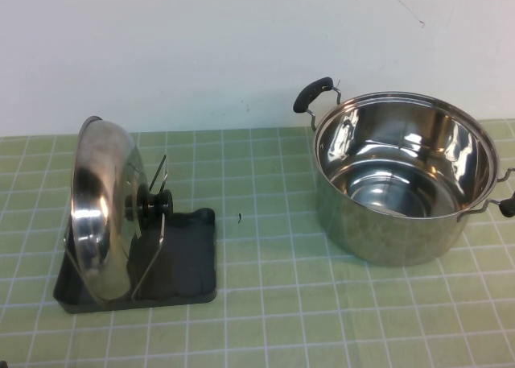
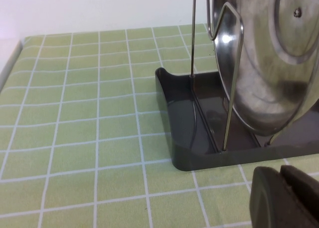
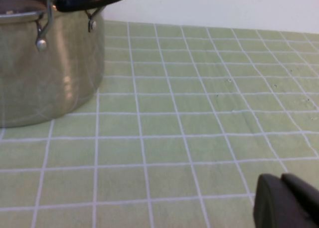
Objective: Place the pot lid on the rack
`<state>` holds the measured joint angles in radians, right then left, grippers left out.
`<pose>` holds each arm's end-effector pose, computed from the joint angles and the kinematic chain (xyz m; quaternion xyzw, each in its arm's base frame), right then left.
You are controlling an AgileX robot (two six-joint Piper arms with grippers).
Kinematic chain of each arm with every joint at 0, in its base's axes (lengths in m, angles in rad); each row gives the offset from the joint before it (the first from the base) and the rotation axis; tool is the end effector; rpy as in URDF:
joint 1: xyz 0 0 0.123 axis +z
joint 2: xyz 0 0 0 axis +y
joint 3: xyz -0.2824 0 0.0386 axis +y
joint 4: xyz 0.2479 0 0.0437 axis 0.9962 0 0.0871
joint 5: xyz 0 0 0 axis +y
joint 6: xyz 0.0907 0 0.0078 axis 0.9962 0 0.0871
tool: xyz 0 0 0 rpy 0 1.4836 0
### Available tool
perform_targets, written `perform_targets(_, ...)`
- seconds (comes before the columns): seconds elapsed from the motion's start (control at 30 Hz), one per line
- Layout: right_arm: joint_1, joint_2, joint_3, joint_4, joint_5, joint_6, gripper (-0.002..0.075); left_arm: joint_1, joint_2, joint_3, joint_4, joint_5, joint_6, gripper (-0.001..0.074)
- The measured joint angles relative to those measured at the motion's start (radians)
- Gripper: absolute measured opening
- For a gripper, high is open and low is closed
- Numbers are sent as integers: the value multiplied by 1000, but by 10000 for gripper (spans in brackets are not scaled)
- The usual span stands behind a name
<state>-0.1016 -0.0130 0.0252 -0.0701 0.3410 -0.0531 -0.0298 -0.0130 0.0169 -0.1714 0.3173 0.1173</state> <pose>0.0528 -0.0075 0.1746 0.0001 0.7944 -0.0762 0.6026 0.0535 -0.0065 0.1798 0.0103 0.7833 -0.0443 0.6200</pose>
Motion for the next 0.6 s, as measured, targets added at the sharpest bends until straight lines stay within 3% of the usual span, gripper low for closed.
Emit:
perform_targets(0.23, 89, 0, -1, 1, 4, 38, -1, 0, 0, 0, 0, 0, 0, -1)
perform_targets(0.6, 93, 0, -1, 1, 6, 82, -1, 0, 0, 0, 0, 0, 0, -1)
